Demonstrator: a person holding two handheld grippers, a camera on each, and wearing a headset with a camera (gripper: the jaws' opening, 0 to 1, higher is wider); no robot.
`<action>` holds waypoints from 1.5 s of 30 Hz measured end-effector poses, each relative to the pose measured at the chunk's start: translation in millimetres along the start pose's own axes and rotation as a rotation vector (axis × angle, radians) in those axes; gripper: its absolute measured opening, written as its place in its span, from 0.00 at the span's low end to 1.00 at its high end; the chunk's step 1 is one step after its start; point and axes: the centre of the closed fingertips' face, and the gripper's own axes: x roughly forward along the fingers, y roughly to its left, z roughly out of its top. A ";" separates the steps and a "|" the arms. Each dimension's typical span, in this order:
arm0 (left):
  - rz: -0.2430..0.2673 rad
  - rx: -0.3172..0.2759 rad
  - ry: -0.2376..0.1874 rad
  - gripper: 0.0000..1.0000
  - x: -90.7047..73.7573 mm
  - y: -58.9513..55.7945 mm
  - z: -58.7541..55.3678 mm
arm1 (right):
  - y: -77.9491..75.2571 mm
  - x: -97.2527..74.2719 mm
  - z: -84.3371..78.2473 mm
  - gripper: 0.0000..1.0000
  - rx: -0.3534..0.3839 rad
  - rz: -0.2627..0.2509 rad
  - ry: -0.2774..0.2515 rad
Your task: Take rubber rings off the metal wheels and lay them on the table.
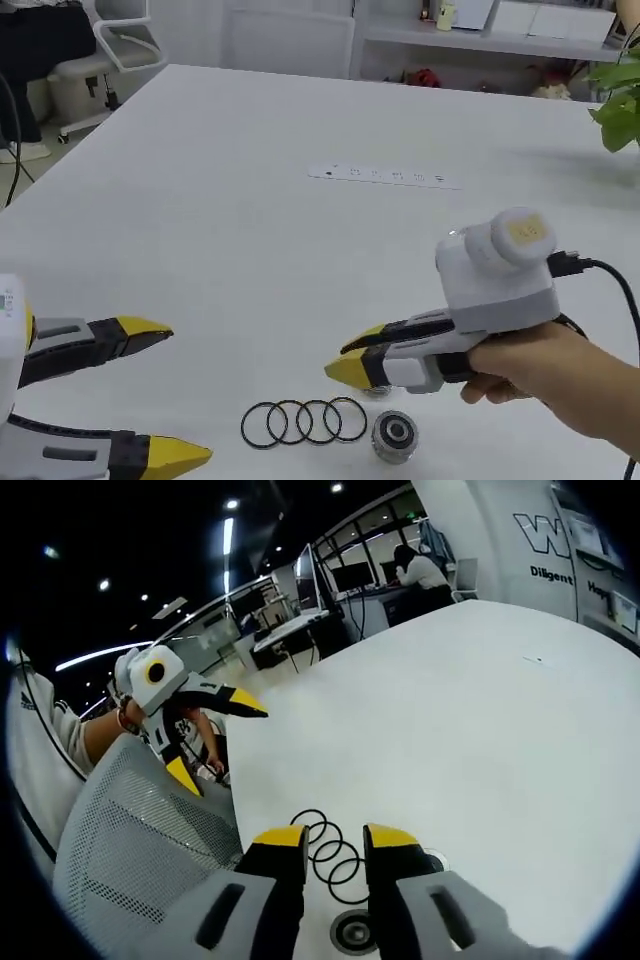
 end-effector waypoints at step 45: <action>0.049 -0.141 0.034 0.79 -3.0 2.4 -40.8 | -26.6 -90.0 -89.8 0.57 -0.002 -0.157 -0.017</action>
